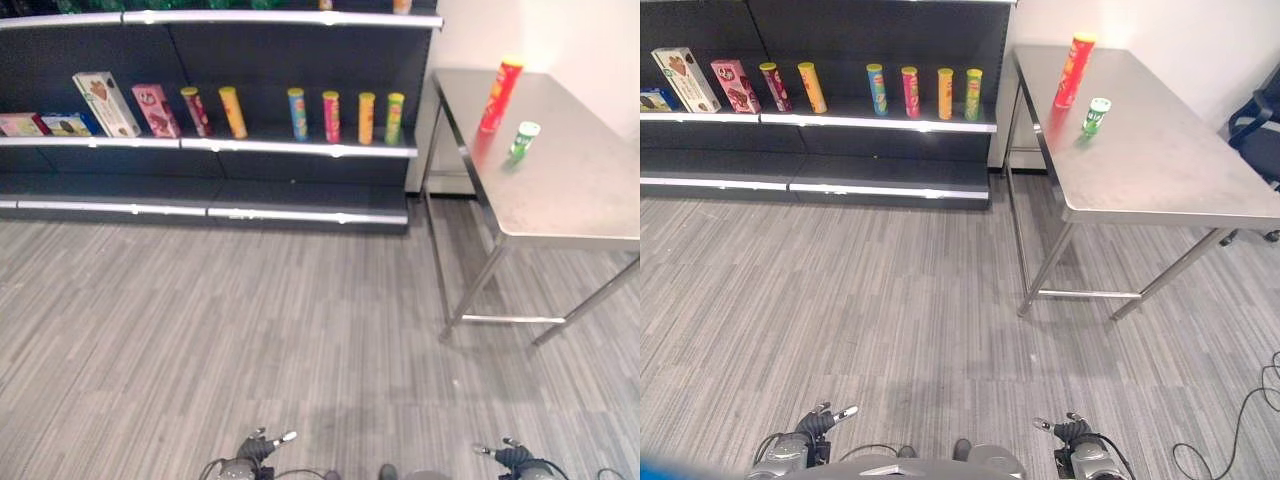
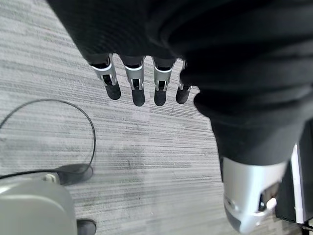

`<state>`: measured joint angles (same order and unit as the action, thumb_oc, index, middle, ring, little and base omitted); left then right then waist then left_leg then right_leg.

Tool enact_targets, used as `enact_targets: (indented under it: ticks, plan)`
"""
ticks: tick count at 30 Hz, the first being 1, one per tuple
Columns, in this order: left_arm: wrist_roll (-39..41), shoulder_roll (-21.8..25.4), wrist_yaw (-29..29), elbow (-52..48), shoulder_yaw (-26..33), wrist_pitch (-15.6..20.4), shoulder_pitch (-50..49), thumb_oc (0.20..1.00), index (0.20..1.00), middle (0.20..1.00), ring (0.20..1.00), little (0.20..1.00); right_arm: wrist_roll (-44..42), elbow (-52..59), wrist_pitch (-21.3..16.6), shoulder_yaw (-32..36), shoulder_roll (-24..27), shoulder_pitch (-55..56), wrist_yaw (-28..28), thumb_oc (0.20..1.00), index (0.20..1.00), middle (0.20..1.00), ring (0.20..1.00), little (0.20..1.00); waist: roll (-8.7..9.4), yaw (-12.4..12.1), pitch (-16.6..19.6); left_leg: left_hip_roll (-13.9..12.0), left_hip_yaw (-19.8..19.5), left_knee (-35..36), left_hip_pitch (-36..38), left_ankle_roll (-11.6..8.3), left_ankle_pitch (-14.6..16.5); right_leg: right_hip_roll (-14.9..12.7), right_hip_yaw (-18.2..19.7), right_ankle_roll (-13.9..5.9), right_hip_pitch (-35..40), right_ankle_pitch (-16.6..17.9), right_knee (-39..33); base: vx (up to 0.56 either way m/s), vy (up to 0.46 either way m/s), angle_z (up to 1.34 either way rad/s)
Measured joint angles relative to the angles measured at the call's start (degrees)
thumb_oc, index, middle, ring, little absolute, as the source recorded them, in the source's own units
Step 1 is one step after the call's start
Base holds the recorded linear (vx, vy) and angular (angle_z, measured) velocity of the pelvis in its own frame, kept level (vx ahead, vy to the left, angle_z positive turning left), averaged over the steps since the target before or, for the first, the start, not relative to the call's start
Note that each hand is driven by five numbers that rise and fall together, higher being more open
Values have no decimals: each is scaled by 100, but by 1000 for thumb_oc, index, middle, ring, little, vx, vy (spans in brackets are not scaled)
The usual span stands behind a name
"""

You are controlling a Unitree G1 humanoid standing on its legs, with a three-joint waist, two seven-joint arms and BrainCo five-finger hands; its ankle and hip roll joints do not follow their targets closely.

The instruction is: Put the goods on the table back onto the shelves and tidy them up.

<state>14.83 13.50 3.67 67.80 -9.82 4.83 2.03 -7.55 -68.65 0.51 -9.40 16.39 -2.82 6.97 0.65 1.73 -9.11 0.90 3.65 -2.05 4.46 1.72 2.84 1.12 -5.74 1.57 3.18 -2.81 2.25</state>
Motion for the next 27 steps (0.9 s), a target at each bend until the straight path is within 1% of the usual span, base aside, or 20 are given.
enact_targets:
  ticks: [2,4,9,17,21,23,25,27]
  plan:
    - [1,19,-5,3,17,0,-7,1000,1000,1000,1000,1000,0,0,1,-1,6,-2,-3,1000,1000,1000,1000,1000,-52,0,-28,10,-2,2,15,0,0,8,3,2,150,150,-252,0,0,0]
    - [1,20,-2,4,90,0,-15,1000,1000,1000,1000,1000,1,0,-1,0,7,-8,-2,1000,1000,1000,1000,1000,-46,2,-49,29,-15,42,109,0,0,7,16,-3,370,276,-530,0,0,0]
    - [13,18,61,-6,127,2,-43,1000,1000,1000,1000,1000,0,0,0,6,8,13,4,1000,1000,1000,1000,1000,-38,13,-52,57,-78,337,294,16,-37,13,15,-39,522,351,-805,0,0,0]
    - [-42,-6,72,3,58,1,-144,1000,1000,1000,1000,1000,20,3,0,-2,7,9,7,1000,1000,1000,1000,1000,-33,12,-50,65,-80,416,361,15,-68,11,17,-40,544,353,-804,0,0,0]
    - [-214,-4,72,4,57,1,-182,1000,1000,1000,1000,1000,33,2,5,-4,6,10,6,1000,1000,1000,1000,1000,-22,9,-36,68,-80,415,361,17,-69,11,23,-43,543,355,-803,-9,23,-1]
    - [-213,2,79,4,61,2,-173,1000,1000,1000,1000,1000,39,-2,9,-17,15,-18,6,1000,1000,1000,1000,1000,-18,-28,17,95,-120,380,195,23,-71,4,58,-67,365,388,-730,-39,113,-2]
    - [-213,1,81,13,60,0,-162,1000,1000,1000,1000,1000,65,-20,16,-16,20,-87,5,1000,1000,1000,1000,1000,-30,-21,26,128,-109,379,36,84,-123,-26,70,-104,210,438,-723,17,113,-2]
    - [-212,2,82,66,64,0,-185,1000,1000,1000,1000,1000,74,-103,26,-12,20,-84,5,1000,1000,1000,1000,1000,-28,-22,25,157,-110,389,58,88,-117,-56,77,-128,210,425,-708,20,134,-1]
